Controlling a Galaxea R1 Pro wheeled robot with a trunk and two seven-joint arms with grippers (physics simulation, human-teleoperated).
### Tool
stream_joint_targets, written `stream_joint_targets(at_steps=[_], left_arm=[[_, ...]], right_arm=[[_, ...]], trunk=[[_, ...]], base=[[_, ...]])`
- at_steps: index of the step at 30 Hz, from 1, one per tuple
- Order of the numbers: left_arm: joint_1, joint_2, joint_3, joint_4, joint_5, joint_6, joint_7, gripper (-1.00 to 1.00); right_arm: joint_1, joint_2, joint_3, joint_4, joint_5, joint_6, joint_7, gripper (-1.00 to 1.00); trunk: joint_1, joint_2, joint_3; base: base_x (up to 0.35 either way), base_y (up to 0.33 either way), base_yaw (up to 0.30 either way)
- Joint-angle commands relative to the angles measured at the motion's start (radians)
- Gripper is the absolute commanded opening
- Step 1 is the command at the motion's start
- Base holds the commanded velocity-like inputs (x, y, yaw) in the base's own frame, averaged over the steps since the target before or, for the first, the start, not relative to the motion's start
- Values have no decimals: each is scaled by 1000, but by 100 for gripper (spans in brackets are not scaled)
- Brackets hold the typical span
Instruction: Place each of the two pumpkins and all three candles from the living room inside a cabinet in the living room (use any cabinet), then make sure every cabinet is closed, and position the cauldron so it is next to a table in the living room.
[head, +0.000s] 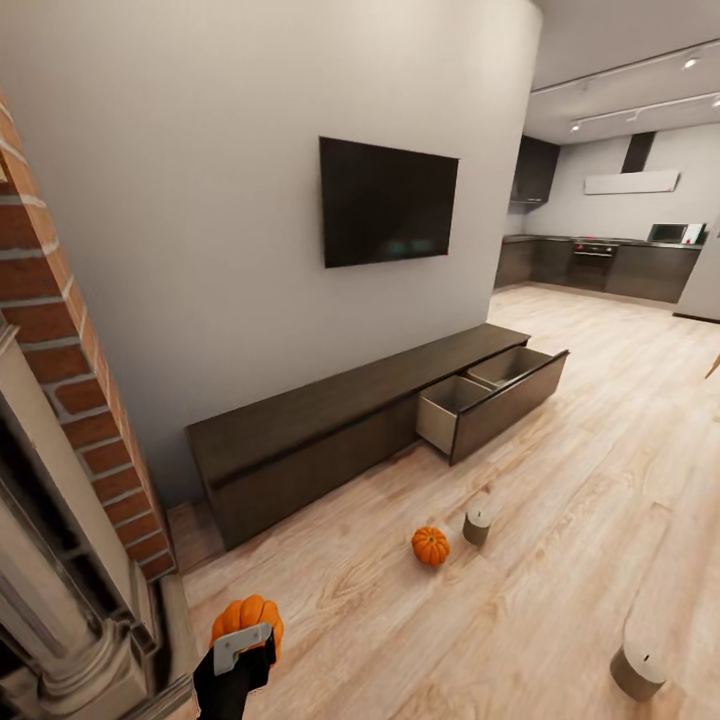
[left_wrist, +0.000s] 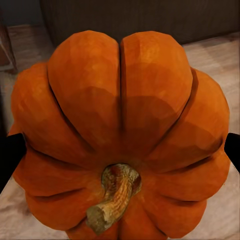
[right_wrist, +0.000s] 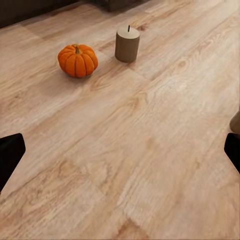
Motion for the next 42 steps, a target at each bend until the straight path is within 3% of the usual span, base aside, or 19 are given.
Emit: stream_joint_targets(at_steps=[1,8,26,42], left_arm=[[-1,1,-6,0,10,-7,6,-100],[-1,1,-8,0,10,-7,6,-100],[-1,1,-9,0,9,-7,6,-100],[-1,2,-9,2,10,-8,3,-100]], right_arm=[[-1,0,-1,0,-2,-3,1,100],[-1,0,-1,0,-3,-3,1,100],[-1,0,-1,0,-4,-6,1,100],[-1,0,12,0,-2,-6,1,100]], trunk=[[0,0,-1],[0,0,-1],[0,0,3],[0,0,4]], base=[[308,0,0],[311,-108,53],[166,-205,260],[184,-46,16]])
